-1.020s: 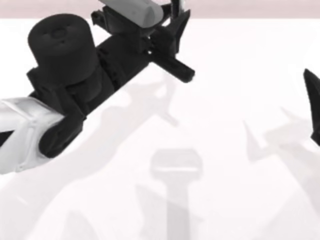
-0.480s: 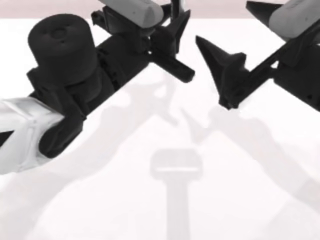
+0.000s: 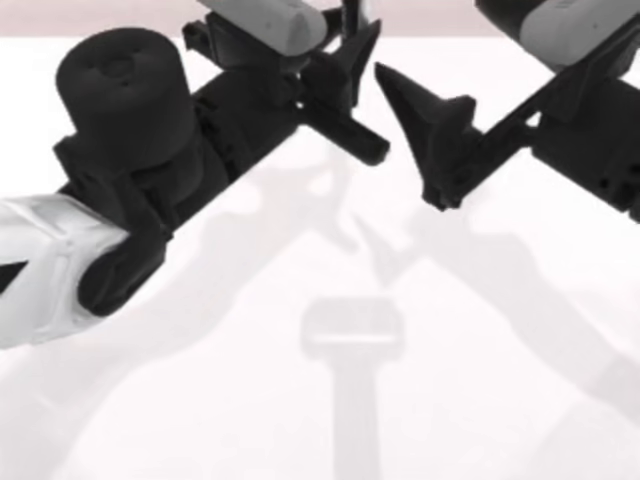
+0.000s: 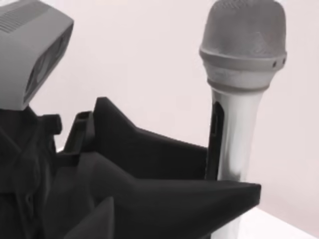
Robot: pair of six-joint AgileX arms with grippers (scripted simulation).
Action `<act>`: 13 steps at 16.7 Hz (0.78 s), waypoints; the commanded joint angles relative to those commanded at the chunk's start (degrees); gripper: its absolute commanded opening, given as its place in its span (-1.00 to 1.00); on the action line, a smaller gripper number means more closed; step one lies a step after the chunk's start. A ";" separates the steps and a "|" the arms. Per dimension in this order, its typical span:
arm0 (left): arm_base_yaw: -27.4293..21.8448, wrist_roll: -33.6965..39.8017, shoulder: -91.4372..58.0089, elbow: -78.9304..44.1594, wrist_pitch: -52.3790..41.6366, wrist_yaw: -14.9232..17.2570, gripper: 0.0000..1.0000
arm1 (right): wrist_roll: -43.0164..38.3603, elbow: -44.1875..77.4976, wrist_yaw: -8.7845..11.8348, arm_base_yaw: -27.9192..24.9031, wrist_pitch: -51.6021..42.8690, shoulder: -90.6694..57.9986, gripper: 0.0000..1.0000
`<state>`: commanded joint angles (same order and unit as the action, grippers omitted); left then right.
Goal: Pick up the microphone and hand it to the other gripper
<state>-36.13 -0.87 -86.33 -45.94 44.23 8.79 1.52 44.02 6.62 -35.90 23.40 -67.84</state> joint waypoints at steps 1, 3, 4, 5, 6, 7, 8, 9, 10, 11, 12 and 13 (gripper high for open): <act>0.00 0.00 0.00 0.00 0.00 0.00 -1.00 | -0.01 1.24 -0.15 -0.18 0.34 -1.37 1.00; 0.00 0.00 0.00 0.00 0.00 0.00 -1.00 | -0.03 4.82 -0.59 -0.66 1.38 -5.95 1.00; 0.00 0.00 0.00 0.00 0.00 0.00 -1.00 | -0.03 7.03 -0.87 -0.90 2.03 -8.97 1.00; 0.00 0.00 0.00 0.00 0.00 0.00 -1.00 | -0.04 9.35 -1.18 -1.12 2.72 -12.14 1.00; 0.00 0.00 0.00 0.00 0.00 0.00 -1.00 | -0.04 11.55 -1.44 -1.32 3.36 -15.21 1.00; 0.00 0.00 0.00 0.00 0.00 0.00 -1.00 | -0.05 13.52 -1.66 -1.53 3.91 -17.86 1.00; 0.00 0.00 0.00 0.00 0.00 0.00 -1.00 | -0.05 15.19 -1.86 -1.70 4.34 -19.94 1.00; 0.00 0.00 0.00 0.00 0.00 0.00 -1.00 | -0.06 16.48 -2.02 -1.82 4.66 -21.42 1.00; 0.00 0.00 0.00 0.00 0.00 0.00 -1.00 | -0.07 17.27 -2.10 -1.90 4.84 -22.27 1.00; 0.00 0.00 0.00 0.00 0.00 0.00 -1.00 | -0.07 17.52 -2.13 -1.92 4.89 -22.52 1.00; 0.00 0.00 0.00 0.00 0.00 0.00 -1.00 | -0.07 17.52 -2.13 -1.92 4.89 -22.52 1.00; 0.00 0.00 0.00 0.00 0.00 0.00 -1.00 | -0.07 17.52 -2.13 -1.92 4.89 -22.52 1.00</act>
<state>-36.13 -0.87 -86.33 -45.94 44.23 8.79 1.45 61.54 4.49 -37.82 28.29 -90.36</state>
